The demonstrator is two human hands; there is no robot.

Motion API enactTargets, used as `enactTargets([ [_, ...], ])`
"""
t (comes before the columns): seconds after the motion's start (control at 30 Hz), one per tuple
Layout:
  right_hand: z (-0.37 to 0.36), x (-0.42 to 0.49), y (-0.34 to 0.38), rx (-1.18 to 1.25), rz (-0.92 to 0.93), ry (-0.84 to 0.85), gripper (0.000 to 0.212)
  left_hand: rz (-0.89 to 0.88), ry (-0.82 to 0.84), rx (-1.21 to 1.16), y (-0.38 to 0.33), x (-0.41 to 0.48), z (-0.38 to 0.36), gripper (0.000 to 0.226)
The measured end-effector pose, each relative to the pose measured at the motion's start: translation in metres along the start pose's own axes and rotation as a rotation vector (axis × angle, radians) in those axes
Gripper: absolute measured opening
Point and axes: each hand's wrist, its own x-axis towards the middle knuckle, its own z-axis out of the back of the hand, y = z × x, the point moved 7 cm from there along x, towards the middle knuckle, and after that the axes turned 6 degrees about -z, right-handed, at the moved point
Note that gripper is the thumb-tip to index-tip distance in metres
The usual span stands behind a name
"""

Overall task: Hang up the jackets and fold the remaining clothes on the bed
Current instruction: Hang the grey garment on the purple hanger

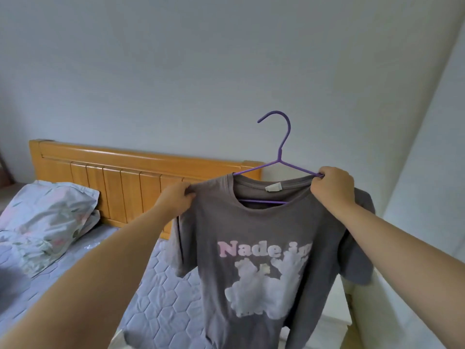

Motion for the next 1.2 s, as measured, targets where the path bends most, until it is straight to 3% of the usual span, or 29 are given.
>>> enactTargets([
  [0.07, 0.013, -0.005, -0.025, -0.021, -0.045, -0.033, 0.016, 0.07, 0.075, 0.049, -0.008, 0.008, -0.017, 0.026],
  [0.13, 0.024, -0.016, -0.042, -0.043, -0.083, -0.038, 0.016, 0.022, 0.078, 0.131, -0.033, 0.014, -0.032, 0.018],
  [0.2, 0.036, -0.028, -0.057, -0.057, -0.113, -0.053, 0.016, -0.2, 0.044, 0.073, -0.08, 0.019, -0.046, 0.036],
  [0.27, 0.054, -0.041, -0.07, -0.081, -0.168, -0.094, 0.016, -0.44, 0.049, -0.008, -0.132, 0.017, -0.056, 0.034],
  [0.33, 0.073, -0.057, -0.08, -0.112, -0.219, -0.11, 0.016, -0.563, 0.071, -0.005, -0.169, 0.015, -0.065, 0.021],
  [0.4, 0.098, -0.078, -0.091, -0.179, -0.28, -0.075, 0.016, -0.592, 0.094, -0.017, -0.197, 0.012, -0.08, 0.025],
  [0.53, 0.147, -0.135, -0.119, -0.192, -0.456, 0.065, 0.02, -0.678, 0.073, -0.112, -0.249, -0.019, -0.088, 0.028],
  [0.6, 0.155, -0.14, -0.122, -0.109, -0.426, 0.159, 0.013, -0.638, 0.045, -0.121, -0.251, -0.02, -0.09, 0.029],
  [0.73, 0.204, -0.21, -0.147, -0.474, -0.562, 0.304, 0.022, -0.747, 0.071, -0.247, -0.288, -0.054, -0.098, 0.029],
  [0.8, 0.228, -0.263, -0.164, -0.629, -0.711, 0.534, 0.021, -0.835, 0.118, -0.259, -0.318, -0.086, -0.103, 0.025],
  [0.87, 0.247, -0.308, -0.16, -0.633, -0.85, 0.705, 0.02, -0.941, 0.159, -0.232, -0.347, -0.119, -0.109, 0.024],
  [0.93, 0.271, -0.331, -0.143, -0.531, -0.874, 0.594, 0.012, -1.032, 0.192, -0.24, -0.374, -0.151, -0.114, 0.025],
  [1.1, 0.318, -0.397, -0.132, 0.028, -1.102, 0.367, 0.015, -1.094, 0.304, -0.384, -0.423, -0.216, -0.123, 0.028],
  [1.2, 0.363, -0.424, -0.13, -0.021, -1.084, 0.118, 0.021, -1.15, 0.492, -0.437, -0.453, -0.259, -0.136, 0.031],
])
